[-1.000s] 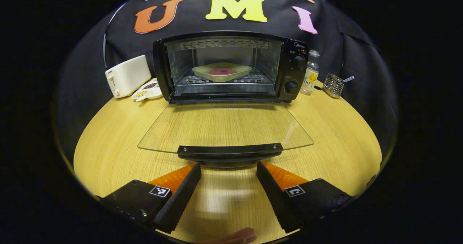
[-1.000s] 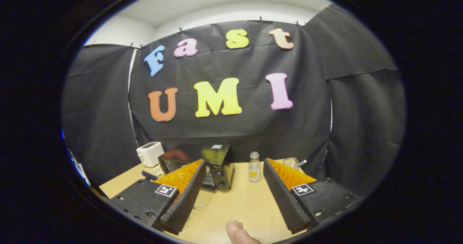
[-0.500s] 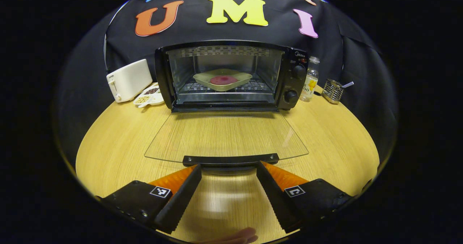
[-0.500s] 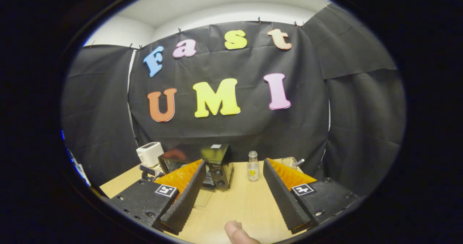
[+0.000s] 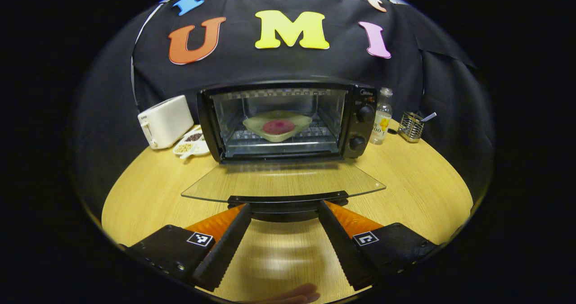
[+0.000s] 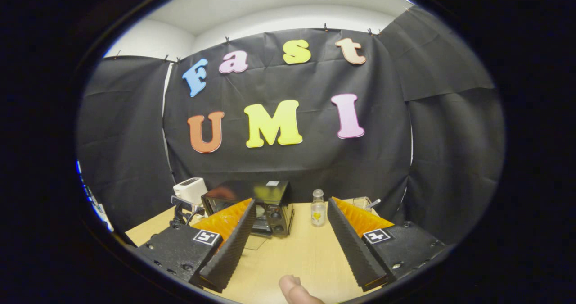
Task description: Open the electric oven with the left hand, put the food in, and close the electric oven.
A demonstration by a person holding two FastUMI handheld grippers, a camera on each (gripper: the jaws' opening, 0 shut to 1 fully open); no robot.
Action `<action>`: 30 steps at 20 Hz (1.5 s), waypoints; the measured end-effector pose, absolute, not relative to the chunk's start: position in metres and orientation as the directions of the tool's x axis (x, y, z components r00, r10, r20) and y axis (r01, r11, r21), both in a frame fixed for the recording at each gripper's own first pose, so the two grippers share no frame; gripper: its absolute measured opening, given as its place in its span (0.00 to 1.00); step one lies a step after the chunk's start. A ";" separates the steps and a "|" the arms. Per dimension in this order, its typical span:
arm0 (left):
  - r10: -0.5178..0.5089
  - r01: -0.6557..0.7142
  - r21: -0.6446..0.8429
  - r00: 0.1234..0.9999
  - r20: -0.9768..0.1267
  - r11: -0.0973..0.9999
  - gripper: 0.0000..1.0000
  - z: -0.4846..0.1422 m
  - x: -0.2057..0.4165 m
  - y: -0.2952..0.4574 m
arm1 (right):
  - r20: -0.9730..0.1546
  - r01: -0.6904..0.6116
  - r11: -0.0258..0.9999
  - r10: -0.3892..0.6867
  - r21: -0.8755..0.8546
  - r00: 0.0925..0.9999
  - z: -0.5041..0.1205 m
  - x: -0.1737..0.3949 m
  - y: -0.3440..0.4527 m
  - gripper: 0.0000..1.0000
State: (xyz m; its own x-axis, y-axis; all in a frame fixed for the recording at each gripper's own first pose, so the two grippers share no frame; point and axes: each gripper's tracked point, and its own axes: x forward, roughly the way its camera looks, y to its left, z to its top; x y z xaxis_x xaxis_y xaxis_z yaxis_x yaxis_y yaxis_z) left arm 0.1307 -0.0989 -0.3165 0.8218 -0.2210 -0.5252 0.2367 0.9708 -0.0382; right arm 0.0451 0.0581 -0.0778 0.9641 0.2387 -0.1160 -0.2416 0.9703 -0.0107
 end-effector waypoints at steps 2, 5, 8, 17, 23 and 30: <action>-0.225 0.236 -0.042 0.835 -0.502 0.971 0.97 -0.303 0.136 -0.097 | -0.106 -0.238 0.971 0.234 -0.021 0.966 -0.074 0.040 0.056 0.96; -0.238 0.245 -0.044 0.859 -0.454 0.969 0.97 -0.280 0.150 -0.096 | -0.089 -0.228 0.973 0.224 -0.037 0.970 -0.070 0.031 0.051 0.96; -0.242 0.250 -0.031 0.891 -0.384 0.968 0.98 -0.255 0.169 -0.098 | -0.073 -0.218 0.975 0.214 -0.044 0.974 -0.065 0.025 0.046 0.96; -0.139 0.154 0.060 0.970 -0.199 0.986 0.96 -0.173 0.183 -0.086 | -0.002 -0.201 0.979 0.201 -0.022 0.980 -0.052 -0.004 0.038 0.96; -0.112 0.114 0.011 0.986 -0.120 0.993 0.96 -0.119 0.083 -0.073 | 0.014 -0.178 0.984 0.178 0.014 0.984 -0.059 -0.051 0.028 0.96; -0.057 0.060 0.046 0.997 -0.050 0.997 0.96 -0.073 -0.036 -0.052 | 0.128 -0.096 0.993 0.104 -0.071 0.986 -0.042 -0.095 0.020 0.95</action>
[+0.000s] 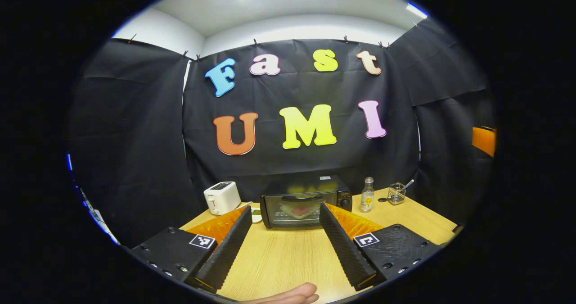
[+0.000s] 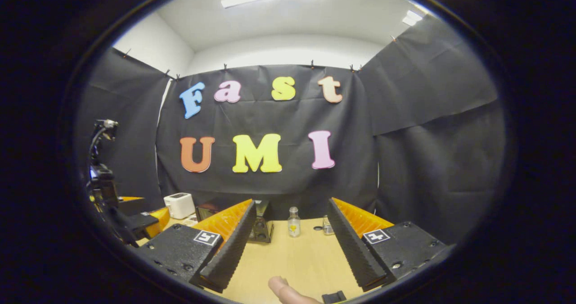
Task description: Open the electric oven with the left hand, put the food in, and close the electric oven.
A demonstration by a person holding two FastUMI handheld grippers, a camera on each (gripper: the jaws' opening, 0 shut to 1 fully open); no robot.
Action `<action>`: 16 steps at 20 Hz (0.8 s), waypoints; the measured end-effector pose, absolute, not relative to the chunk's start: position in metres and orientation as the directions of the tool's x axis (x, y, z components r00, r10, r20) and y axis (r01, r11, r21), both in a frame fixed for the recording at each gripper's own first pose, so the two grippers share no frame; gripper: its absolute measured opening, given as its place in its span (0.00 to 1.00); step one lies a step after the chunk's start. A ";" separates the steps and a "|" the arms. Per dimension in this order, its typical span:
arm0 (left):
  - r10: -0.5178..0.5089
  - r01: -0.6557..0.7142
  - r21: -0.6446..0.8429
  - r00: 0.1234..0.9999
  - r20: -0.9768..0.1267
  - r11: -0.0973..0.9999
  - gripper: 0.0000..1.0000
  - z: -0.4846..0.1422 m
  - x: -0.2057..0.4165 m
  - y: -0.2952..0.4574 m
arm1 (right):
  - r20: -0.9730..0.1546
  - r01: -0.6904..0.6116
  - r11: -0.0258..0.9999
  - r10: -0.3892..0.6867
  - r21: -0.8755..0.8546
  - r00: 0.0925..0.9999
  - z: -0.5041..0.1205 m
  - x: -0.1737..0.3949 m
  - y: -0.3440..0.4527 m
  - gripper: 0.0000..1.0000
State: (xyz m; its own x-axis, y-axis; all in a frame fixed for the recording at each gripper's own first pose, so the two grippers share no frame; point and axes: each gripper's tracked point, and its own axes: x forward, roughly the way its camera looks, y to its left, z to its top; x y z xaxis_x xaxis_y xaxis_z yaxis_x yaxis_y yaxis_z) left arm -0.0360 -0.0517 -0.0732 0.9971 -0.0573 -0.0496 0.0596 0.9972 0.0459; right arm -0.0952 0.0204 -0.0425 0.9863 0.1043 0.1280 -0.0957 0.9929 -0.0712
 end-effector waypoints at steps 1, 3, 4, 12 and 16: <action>-0.055 0.056 0.042 0.998 -0.033 0.998 0.96 -0.067 -0.046 -0.051 | 0.129 -0.097 0.992 0.107 -0.079 0.986 -0.044 -0.096 0.023 0.95; -0.064 0.064 0.033 0.998 -0.012 0.997 0.96 -0.059 -0.060 -0.053 | 0.116 -0.105 0.991 0.115 -0.087 0.987 -0.049 -0.097 0.027 1.00; -0.076 0.076 0.033 0.997 -0.004 0.997 0.96 -0.056 -0.065 -0.055 | 0.109 -0.111 0.990 0.120 -0.086 0.987 -0.052 -0.099 0.030 0.96; -0.106 0.106 0.011 0.994 0.007 0.994 0.96 -0.044 -0.087 -0.054 | 0.086 -0.120 0.989 0.127 -0.081 0.988 -0.057 -0.100 0.032 0.96; -0.095 0.095 -0.009 0.995 0.009 0.995 0.96 -0.042 -0.088 -0.048 | 0.093 -0.107 0.991 0.115 -0.085 0.989 -0.056 -0.102 0.027 0.96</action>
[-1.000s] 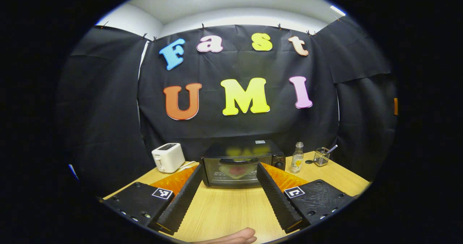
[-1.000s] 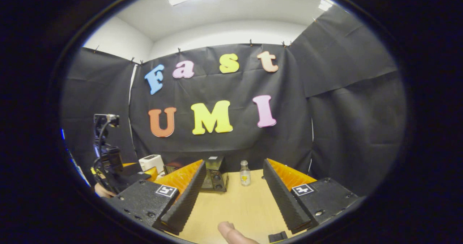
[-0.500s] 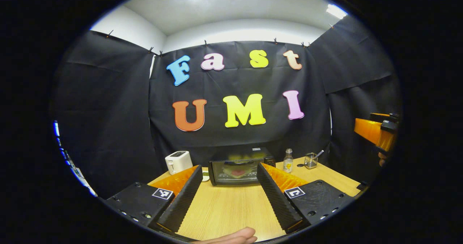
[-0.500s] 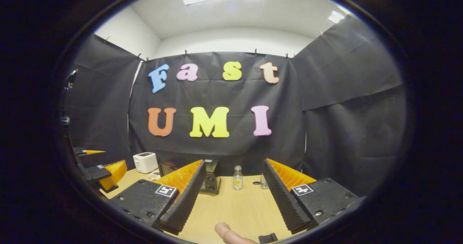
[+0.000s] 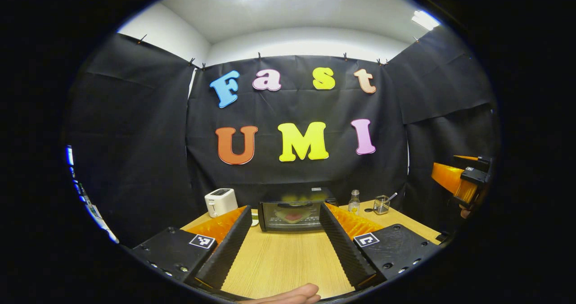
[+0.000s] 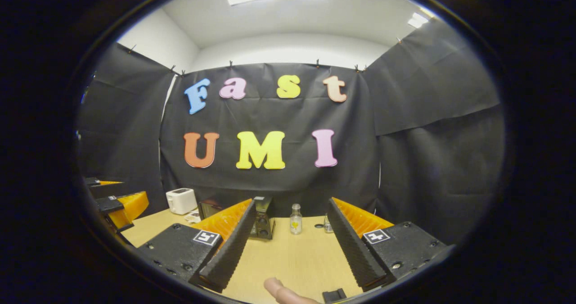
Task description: Open the electric oven with the left hand, put the food in, and close the electric oven.
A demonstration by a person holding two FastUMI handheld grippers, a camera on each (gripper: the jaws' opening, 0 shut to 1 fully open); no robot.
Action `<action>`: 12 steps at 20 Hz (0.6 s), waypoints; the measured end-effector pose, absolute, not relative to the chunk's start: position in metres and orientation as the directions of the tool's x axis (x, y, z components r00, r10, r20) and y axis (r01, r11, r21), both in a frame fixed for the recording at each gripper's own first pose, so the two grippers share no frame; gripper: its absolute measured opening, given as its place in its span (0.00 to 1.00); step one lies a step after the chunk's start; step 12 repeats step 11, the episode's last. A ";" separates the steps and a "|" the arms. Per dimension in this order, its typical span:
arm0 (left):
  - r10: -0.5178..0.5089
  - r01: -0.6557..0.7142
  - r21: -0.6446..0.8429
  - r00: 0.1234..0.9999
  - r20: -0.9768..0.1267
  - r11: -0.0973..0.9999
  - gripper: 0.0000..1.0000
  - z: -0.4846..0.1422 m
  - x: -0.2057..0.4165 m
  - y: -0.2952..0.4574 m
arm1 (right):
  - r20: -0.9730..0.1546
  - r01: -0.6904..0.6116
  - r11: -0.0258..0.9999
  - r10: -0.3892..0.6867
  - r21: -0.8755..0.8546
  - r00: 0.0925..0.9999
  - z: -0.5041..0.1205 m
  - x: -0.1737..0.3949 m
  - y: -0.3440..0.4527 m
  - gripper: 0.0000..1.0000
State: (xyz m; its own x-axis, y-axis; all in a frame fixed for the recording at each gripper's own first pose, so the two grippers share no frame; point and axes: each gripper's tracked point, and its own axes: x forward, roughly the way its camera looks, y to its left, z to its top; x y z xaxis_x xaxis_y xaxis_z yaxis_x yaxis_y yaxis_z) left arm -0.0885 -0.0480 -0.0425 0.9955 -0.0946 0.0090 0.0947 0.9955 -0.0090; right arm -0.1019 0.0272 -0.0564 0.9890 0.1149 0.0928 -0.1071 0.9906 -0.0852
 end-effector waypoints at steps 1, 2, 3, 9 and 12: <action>-0.096 0.096 -0.010 0.995 0.008 0.995 0.96 -0.042 -0.087 -0.047 | 0.094 -0.106 0.991 0.114 -0.085 0.989 -0.057 -0.102 0.027 0.96; -0.095 0.095 -0.012 0.995 0.006 0.995 0.96 -0.043 -0.087 -0.046 | 0.094 -0.104 0.991 0.112 -0.085 0.989 -0.056 -0.102 0.026 0.96; -0.089 0.089 -0.016 0.996 0.004 0.996 0.96 -0.043 -0.087 -0.044 | 0.091 -0.103 0.991 0.111 -0.083 0.990 -0.057 -0.101 0.025 0.96; -0.087 0.087 -0.023 0.996 0.006 0.996 0.96 -0.042 -0.089 -0.042 | 0.089 -0.098 0.992 0.105 -0.082 0.991 -0.057 -0.101 0.024 0.96; -0.083 0.083 -0.022 0.997 0.004 0.996 0.96 -0.043 -0.089 -0.041 | 0.089 -0.094 0.992 0.102 -0.084 0.991 -0.059 -0.102 0.022 0.96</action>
